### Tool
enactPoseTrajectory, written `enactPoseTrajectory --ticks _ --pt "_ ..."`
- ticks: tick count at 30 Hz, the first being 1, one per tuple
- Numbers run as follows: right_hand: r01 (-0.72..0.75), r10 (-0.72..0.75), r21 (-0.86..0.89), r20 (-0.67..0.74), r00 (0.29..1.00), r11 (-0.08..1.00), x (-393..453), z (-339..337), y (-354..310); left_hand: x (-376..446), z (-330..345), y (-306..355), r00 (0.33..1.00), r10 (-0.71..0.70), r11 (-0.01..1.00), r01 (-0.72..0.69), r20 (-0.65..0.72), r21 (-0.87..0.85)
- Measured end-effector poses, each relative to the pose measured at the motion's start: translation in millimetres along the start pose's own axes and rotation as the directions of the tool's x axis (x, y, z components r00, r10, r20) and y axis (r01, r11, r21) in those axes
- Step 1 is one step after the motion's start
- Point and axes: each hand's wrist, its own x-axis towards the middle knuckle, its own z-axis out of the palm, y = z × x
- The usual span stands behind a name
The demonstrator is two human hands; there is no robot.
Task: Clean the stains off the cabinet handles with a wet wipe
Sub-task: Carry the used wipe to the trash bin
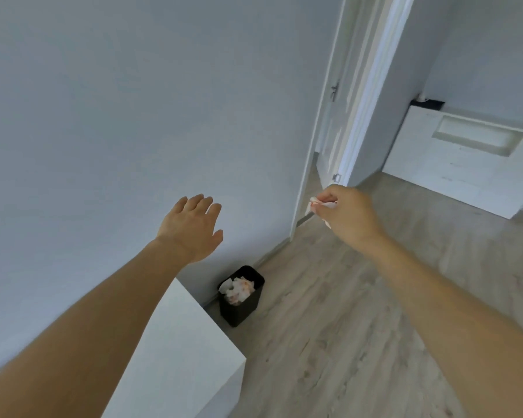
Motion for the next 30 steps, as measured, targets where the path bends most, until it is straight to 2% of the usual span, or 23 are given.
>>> enactPoseTrajectory --ticks 8,15,20,26,28,30 --pt "0.141 -0.156 0.07 0.291 0.944 0.987 153 105 49 130 70 -12 0.98 -0.187 0.98 0.191 0.074 -0.059" --pt "0.119 -0.108 0.005 0.475 0.874 0.993 258 180 143 231 166 -1 0.922 -0.242 0.948 0.29 0.301 -0.127" --pt "0.1 -0.044 -0.062 0.594 0.803 0.993 306 248 211 283 236 22 0.868 -0.221 0.931 0.323 0.445 -0.17" --pt "0.191 -0.075 -0.073 0.741 0.668 0.979 332 360 298 326 342 58 0.787 -0.243 0.894 0.409 0.568 -0.184" --pt "0.205 -0.088 -0.06 0.761 0.643 0.977 330 402 331 331 381 70 0.749 -0.266 0.879 0.448 0.607 -0.167" --pt "0.194 -0.095 -0.043 0.756 0.647 0.98 322 442 358 331 418 81 0.706 -0.289 0.868 0.478 0.647 -0.135"
